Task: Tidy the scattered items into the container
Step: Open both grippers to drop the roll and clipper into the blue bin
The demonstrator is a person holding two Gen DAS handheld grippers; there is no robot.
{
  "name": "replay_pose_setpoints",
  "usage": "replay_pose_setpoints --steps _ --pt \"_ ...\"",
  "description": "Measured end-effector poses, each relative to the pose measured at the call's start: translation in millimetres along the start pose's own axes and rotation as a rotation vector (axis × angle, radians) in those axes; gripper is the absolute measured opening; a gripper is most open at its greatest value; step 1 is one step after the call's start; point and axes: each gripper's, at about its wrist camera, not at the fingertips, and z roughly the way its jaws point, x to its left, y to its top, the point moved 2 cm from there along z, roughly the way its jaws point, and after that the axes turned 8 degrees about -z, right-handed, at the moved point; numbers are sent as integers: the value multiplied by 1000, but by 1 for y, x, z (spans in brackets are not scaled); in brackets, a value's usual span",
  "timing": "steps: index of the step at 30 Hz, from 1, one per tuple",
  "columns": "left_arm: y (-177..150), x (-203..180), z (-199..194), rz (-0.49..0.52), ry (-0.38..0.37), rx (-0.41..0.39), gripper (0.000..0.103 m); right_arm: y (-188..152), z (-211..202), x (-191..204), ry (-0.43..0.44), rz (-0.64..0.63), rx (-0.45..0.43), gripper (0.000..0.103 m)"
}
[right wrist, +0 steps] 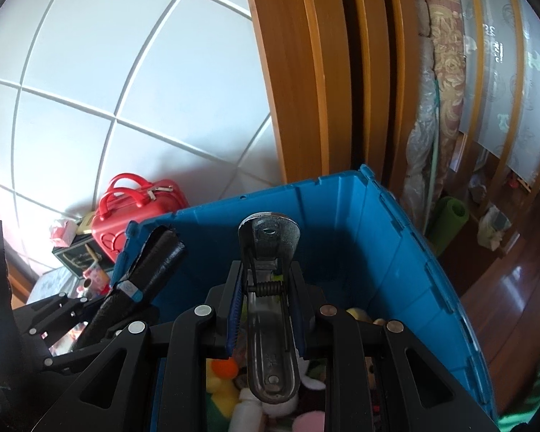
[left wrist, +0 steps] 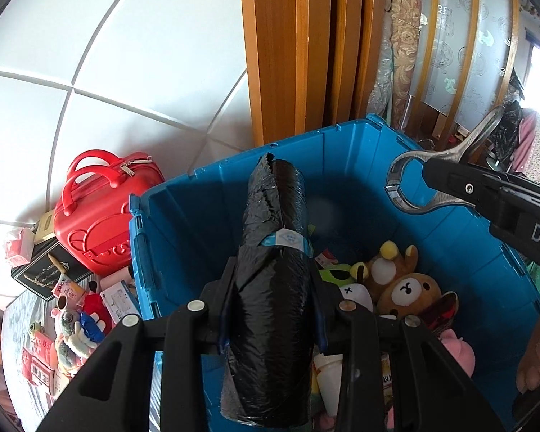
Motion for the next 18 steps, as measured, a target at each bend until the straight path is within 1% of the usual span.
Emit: replay_pose_setpoints --steps 7,10,11,12,13,14,15,18 --pt "14 -2 11 -20 4 3 33 11 14 -3 -10 -9 -1 23" --pt "18 -1 12 -37 22 -12 35 16 17 -4 -15 -9 -10 23" --pt "19 0 13 -43 20 -10 49 18 16 -5 -22 -8 -20 24" --pt "20 1 13 -52 14 -9 65 18 15 -6 -28 -3 -26 44" --pt "20 4 12 -65 1 -17 96 19 14 -8 -33 11 -34 91" --pt "20 6 9 -72 -8 -31 102 18 11 -11 -30 28 -51 101" --pt "20 8 7 -71 -7 -36 102 17 9 -14 -32 36 -64 99" --pt "17 10 6 -65 7 -38 102 10 7 -15 -29 34 -63 99"
